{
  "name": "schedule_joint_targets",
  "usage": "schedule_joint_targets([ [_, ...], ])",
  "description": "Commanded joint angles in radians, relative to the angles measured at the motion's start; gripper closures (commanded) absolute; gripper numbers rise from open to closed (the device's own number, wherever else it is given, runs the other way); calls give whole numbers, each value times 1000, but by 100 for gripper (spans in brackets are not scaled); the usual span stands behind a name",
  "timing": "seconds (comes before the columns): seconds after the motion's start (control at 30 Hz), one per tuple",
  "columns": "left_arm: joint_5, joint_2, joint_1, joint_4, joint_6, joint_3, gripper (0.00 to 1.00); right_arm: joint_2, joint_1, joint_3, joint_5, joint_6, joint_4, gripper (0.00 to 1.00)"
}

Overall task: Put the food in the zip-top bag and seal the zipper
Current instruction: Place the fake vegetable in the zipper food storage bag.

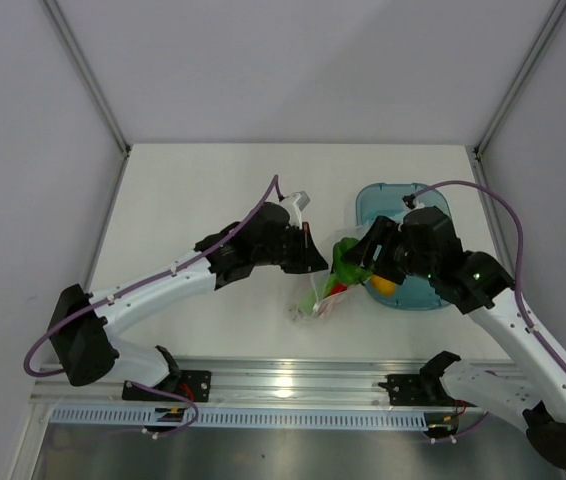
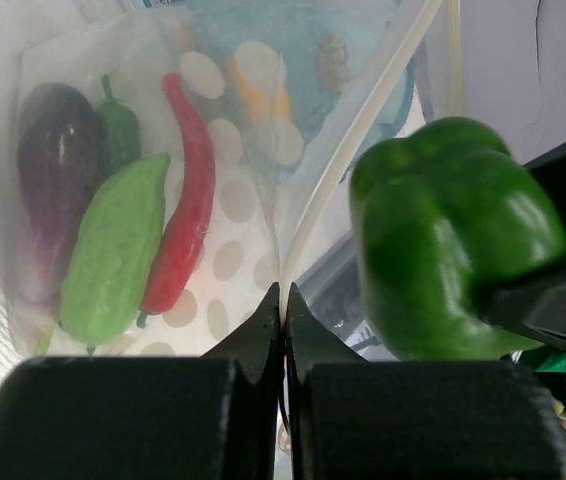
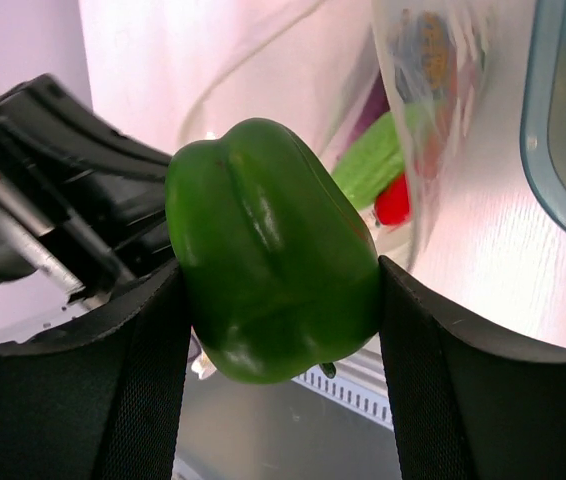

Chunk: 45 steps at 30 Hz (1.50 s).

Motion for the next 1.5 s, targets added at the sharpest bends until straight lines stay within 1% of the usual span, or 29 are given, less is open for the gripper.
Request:
schedule_joint_targets([
  [0.0, -7, -30, 6, 34, 1, 11, 99, 3, 6, -10, 56, 99, 51, 91],
  [0.17, 8, -40, 6, 50, -2, 8, 99, 40, 8, -5, 96, 112, 38, 88],
  [0.27, 13, -44, 6, 50, -3, 8, 100, 49, 17, 1, 114, 110, 30, 84],
  [0.3, 13, -45, 6, 52, -3, 6, 99, 54, 18, 6, 134, 107, 22, 80],
  [0.37, 14, -51, 4, 52, -3, 11, 100, 60, 25, 12, 151, 98, -4, 80],
  [0.43, 19, -51, 6, 55, -5, 14, 99, 66, 26, 9, 166, 82, -7, 69],
  [0.47, 20, -51, 6, 55, -5, 12, 99, 66, 26, 9, 168, 75, -4, 48],
  [0.53, 23, -48, 4, 58, -8, 14, 100, 77, 26, 12, 163, 26, 19, 31],
  [0.57, 25, -50, 4, 58, -11, 15, 100, 84, 26, 17, 163, 15, 16, 13],
  [0.63, 28, -48, 4, 61, -12, 14, 99, 110, 28, 30, 186, -6, 4, 9],
  [0.67, 28, -47, 4, 61, -12, 15, 99, 115, 31, 39, 195, -26, 5, 1],
  [0.83, 23, -50, 4, 53, -9, 17, 99, 124, 31, 93, 229, -72, -1, 1],
  [0.97, 17, -51, 4, 49, -5, 15, 99, 126, 31, 190, 257, -111, -48, 1],
  [1.07, 17, -45, 4, 49, -3, 14, 100, 123, 29, 303, 321, -154, -100, 1],
  [1.1, 17, -42, 4, 49, -3, 12, 99, 126, 19, 361, 373, -175, -120, 1],
  [1.17, 20, -39, 3, 52, -3, 14, 99, 134, -20, 418, 418, -198, -185, 1],
  [1.2, 20, -36, 4, 52, -3, 11, 99, 143, -103, 461, 430, -223, -224, 1],
  [1.23, 20, -36, 4, 52, -3, 12, 99, 146, -165, 475, 409, -241, -235, 1],
  [1.27, 22, -37, 4, 52, -3, 11, 100, 150, -237, 481, 328, -263, -240, 1],
  [1.3, 19, -39, 3, 50, -3, 8, 99, 150, -311, 480, 282, -281, -236, 1],
  [1.33, 19, -40, 4, 50, -2, 6, 99, 157, -459, 462, 227, -316, -223, 1],
  [1.37, 19, -42, 4, 50, -2, 6, 99, 163, -525, 448, 121, -333, -211, 1],
  [1.4, 16, -40, 4, 52, 1, 5, 99, 173, -590, 432, 78, -347, -187, 1],
  [1.43, 16, -40, 4, 50, 3, 6, 100, 199, -698, 390, 17, -362, -170, 1],
  [1.47, 16, -42, 3, 49, 3, 8, 99, 216, -737, 365, -54, -366, -154, 1],
])
